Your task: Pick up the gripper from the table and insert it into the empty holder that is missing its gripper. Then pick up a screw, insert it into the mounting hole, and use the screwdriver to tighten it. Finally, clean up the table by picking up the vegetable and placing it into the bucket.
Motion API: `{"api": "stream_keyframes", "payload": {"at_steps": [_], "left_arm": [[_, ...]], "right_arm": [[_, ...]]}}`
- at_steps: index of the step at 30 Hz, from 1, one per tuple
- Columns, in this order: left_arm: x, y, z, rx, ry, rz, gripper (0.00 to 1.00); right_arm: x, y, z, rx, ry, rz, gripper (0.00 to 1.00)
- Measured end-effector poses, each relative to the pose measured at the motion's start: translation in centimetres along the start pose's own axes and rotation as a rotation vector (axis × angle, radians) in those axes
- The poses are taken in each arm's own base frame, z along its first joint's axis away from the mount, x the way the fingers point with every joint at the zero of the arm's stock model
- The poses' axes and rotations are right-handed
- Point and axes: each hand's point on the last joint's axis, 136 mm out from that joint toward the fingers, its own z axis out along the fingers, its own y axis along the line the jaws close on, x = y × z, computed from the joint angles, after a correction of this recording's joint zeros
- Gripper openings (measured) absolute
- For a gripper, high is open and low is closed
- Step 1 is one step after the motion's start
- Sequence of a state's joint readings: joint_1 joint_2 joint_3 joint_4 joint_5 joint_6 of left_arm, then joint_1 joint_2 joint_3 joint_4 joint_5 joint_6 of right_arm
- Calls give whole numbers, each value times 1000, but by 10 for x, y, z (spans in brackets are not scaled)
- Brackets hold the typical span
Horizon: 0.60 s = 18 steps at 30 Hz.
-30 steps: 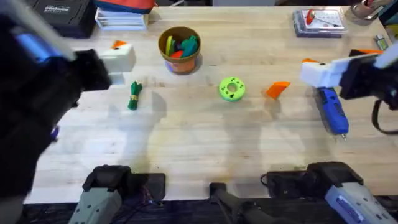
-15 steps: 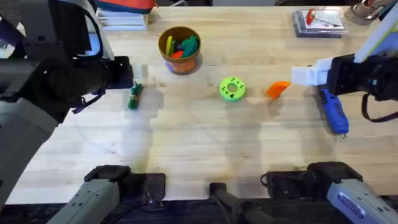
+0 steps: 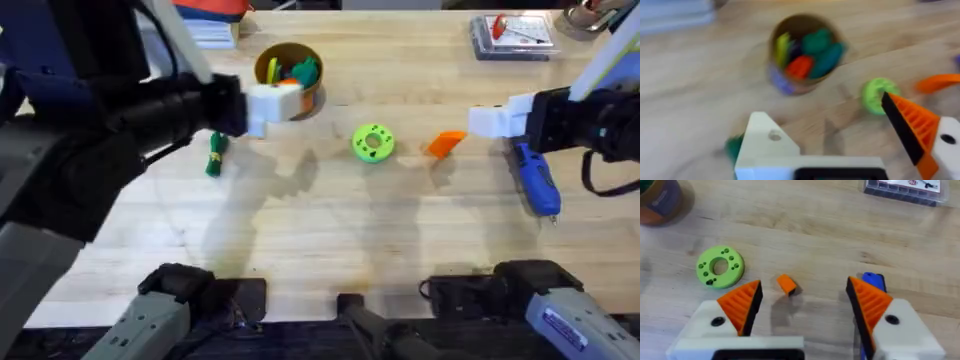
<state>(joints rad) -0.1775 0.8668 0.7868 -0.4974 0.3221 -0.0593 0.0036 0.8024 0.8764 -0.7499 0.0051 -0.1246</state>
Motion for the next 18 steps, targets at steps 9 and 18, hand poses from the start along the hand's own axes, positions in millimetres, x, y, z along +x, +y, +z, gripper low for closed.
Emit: {"api": "stream_keyframes", "payload": {"at_steps": [9, 18], "left_arm": [[-18, -67, -4, 268, -81, 108, 985], [8, -66, -3, 270, 30, 69, 985]], "right_arm": [[0, 0, 0, 0, 0, 0, 994], [0, 0, 0, 0, 0, 0, 994]]}}
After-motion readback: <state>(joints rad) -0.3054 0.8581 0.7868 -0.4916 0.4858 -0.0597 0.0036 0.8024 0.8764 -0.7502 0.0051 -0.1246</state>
